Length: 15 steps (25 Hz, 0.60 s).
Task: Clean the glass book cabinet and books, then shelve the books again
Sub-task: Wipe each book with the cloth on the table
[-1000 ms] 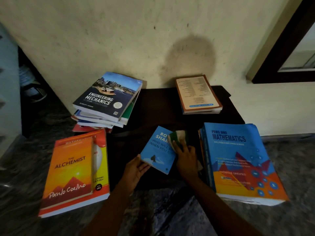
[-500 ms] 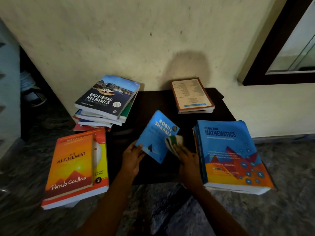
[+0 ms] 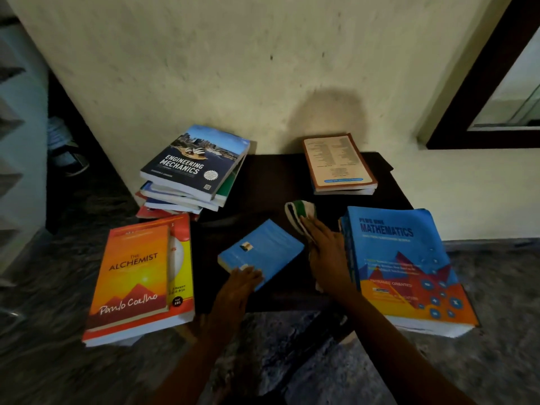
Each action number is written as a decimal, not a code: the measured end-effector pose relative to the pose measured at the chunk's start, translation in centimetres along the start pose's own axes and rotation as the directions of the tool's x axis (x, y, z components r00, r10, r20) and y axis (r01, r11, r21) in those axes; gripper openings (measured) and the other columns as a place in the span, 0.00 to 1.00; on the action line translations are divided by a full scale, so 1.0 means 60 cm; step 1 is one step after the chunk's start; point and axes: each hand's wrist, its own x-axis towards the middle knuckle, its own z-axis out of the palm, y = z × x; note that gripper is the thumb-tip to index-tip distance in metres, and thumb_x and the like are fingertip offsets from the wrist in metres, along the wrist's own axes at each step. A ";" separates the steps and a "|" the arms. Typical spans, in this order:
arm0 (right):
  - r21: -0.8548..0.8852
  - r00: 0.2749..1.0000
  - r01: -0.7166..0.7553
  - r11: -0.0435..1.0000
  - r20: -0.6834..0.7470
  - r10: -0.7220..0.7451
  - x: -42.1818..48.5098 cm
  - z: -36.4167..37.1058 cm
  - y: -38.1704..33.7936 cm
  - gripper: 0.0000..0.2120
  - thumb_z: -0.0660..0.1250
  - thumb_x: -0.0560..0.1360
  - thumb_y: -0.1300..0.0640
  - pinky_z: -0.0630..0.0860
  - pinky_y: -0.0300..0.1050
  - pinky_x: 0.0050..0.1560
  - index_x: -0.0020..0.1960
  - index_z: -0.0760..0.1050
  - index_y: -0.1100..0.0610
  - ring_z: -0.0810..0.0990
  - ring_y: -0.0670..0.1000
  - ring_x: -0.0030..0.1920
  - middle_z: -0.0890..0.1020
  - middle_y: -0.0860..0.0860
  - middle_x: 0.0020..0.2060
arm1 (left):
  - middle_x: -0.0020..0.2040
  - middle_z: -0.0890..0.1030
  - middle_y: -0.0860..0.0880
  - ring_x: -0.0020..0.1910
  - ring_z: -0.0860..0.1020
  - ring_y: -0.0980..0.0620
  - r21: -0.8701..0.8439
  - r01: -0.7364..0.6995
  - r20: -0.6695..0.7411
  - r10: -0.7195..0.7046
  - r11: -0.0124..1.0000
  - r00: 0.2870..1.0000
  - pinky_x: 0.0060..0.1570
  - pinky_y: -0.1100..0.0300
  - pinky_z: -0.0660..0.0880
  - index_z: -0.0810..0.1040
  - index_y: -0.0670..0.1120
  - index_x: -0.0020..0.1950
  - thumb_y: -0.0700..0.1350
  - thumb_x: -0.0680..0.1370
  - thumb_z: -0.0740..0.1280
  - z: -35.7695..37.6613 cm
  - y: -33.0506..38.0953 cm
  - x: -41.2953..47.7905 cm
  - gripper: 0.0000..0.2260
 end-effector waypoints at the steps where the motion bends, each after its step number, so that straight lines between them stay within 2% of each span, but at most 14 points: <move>1: -0.014 1.000 -0.003 1.000 0.021 0.003 0.007 0.012 -0.003 0.25 0.57 0.76 0.70 0.54 0.34 0.57 0.70 0.66 0.53 0.66 0.60 0.62 0.66 0.54 0.71 | 0.63 0.77 0.45 0.73 0.59 0.59 0.018 0.016 0.041 -0.017 1.000 0.999 0.73 0.62 0.50 0.71 0.46 0.67 0.46 0.83 0.50 0.009 -0.007 -0.019 0.16; 3: -0.108 0.998 0.025 0.994 0.063 -0.018 0.031 0.041 -0.001 0.24 0.57 0.77 0.67 0.58 0.39 0.60 0.71 0.65 0.52 0.65 0.59 0.60 0.65 0.53 0.71 | 0.65 0.75 0.44 0.74 0.55 0.60 0.034 0.030 0.072 -0.032 0.999 0.997 0.74 0.60 0.49 0.70 0.45 0.67 0.49 0.83 0.51 0.014 -0.010 -0.032 0.17; 7: -0.311 0.970 0.076 0.947 0.244 0.003 0.071 0.110 0.017 0.26 0.51 0.76 0.60 0.61 0.48 0.64 0.73 0.61 0.50 0.63 0.61 0.64 0.61 0.54 0.73 | 0.74 0.61 0.44 0.75 0.54 0.47 0.187 0.054 0.108 -0.075 0.981 0.991 0.74 0.50 0.46 0.61 0.58 0.74 0.57 0.81 0.52 0.011 -0.007 -0.052 0.20; 9: -0.400 0.943 0.128 0.908 0.332 0.014 0.062 0.140 0.015 0.27 0.55 0.74 0.60 0.64 0.52 0.62 0.73 0.61 0.48 0.63 0.62 0.66 0.61 0.54 0.73 | 0.76 0.57 0.45 0.76 0.53 0.44 0.201 0.103 0.121 -0.129 0.974 0.984 0.73 0.47 0.47 0.58 0.58 0.75 0.59 0.80 0.53 0.011 -0.004 -0.067 0.23; 11: -0.382 0.933 0.222 0.897 0.349 -0.082 0.034 0.157 -0.002 0.27 0.60 0.68 0.59 0.72 0.56 0.52 0.67 0.71 0.48 0.71 0.64 0.58 0.72 0.56 0.67 | 0.76 0.57 0.45 0.76 0.53 0.43 0.211 0.131 0.098 -0.155 0.969 0.983 0.72 0.45 0.49 0.58 0.56 0.75 0.58 0.80 0.54 0.010 -0.003 -0.076 0.24; 12: -0.335 0.914 0.274 0.901 0.383 -0.135 0.012 0.162 -0.011 0.25 0.61 0.65 0.56 0.75 0.53 0.44 0.62 0.76 0.47 0.72 0.62 0.54 0.77 0.56 0.61 | 0.75 0.58 0.46 0.76 0.52 0.43 0.226 0.141 0.086 -0.164 0.964 0.983 0.72 0.45 0.50 0.58 0.55 0.75 0.58 0.79 0.54 0.008 -0.003 -0.078 0.25; 13: -0.304 0.885 0.342 0.889 0.421 -0.197 -0.010 0.167 -0.018 0.24 0.62 0.63 0.52 0.76 0.49 0.39 0.59 0.77 0.45 0.71 0.59 0.51 0.79 0.54 0.58 | 0.75 0.58 0.47 0.76 0.51 0.44 0.247 0.138 0.081 -0.162 0.959 0.983 0.72 0.46 0.50 0.58 0.54 0.75 0.59 0.79 0.53 0.004 -0.004 -0.079 0.25; 15: -0.261 0.826 0.447 0.856 0.488 -0.282 -0.054 0.177 -0.022 0.26 0.65 0.63 0.50 0.76 0.48 0.39 0.61 0.74 0.42 0.67 0.56 0.52 0.79 0.51 0.59 | 0.76 0.55 0.50 0.77 0.49 0.47 0.289 0.117 0.086 -0.147 0.950 0.985 0.72 0.47 0.48 0.61 0.50 0.73 0.60 0.80 0.51 -0.002 -0.011 -0.086 0.25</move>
